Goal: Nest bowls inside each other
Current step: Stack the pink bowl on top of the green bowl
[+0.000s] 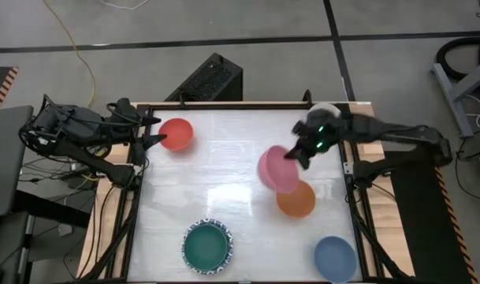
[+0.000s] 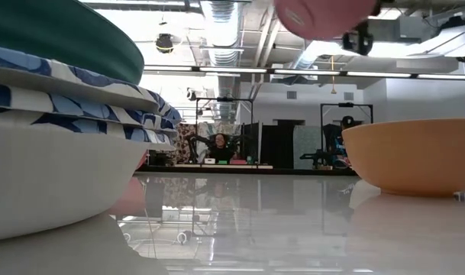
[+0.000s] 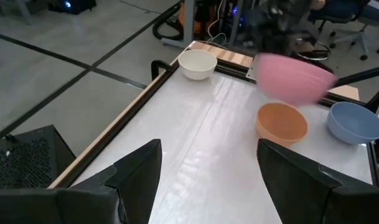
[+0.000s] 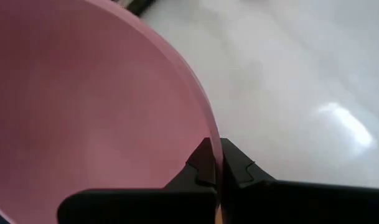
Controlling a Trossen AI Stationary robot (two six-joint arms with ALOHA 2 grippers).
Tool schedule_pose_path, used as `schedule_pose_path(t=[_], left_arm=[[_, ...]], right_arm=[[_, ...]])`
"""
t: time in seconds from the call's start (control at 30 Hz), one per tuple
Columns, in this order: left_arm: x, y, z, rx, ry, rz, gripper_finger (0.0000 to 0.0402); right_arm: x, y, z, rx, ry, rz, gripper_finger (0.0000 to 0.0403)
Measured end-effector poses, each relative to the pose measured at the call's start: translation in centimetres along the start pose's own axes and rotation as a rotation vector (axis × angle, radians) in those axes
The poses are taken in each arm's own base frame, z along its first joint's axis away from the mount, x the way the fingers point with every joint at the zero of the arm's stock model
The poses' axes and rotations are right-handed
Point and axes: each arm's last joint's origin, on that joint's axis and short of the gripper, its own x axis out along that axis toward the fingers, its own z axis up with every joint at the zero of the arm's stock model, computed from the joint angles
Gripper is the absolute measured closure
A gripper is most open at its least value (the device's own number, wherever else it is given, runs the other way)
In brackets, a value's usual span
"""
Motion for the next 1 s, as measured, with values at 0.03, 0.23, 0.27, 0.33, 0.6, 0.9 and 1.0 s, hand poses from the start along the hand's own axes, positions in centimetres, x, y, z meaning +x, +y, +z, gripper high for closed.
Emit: schedule_pose_path(t=[0.03,0.23,0.27,0.33,0.6,0.9,1.0], left_arm=[[0.0,0.0,0.0,0.0,0.0,0.0,0.0148],[0.0,0.0,0.0,0.0,0.0,0.0,0.0148],[0.0,0.0,0.0,0.0,0.0,0.0,0.0148],[0.0,0.0,0.0,0.0,0.001,0.0,0.0148],[0.0,0.0,0.0,0.021,0.002,0.002,0.0148],[0.0,0.2,-0.5,0.052,0.043,0.023,0.0148],[0.0,0.3,-0.6,0.057,0.054,0.027,0.0148]], right_arm=[[0.9,0.7,-0.1,-0.001,0.001,0.028,0.0396],[7.1,4.6,-1.1,-0.022,0.05,0.148,0.0396],[8.3,5.0,-1.3,-0.023,0.056,0.159,0.0396],[10.5,5.8,-1.7,-0.029,0.079,0.166,0.0396],[17.3,9.2,-0.5,-0.115,0.173,0.211,0.0395],[22.2,13.0,2.7,-0.253,0.215,0.222,0.0394],[23.6,13.8,3.4,-0.29,0.239,0.208,0.0394]])
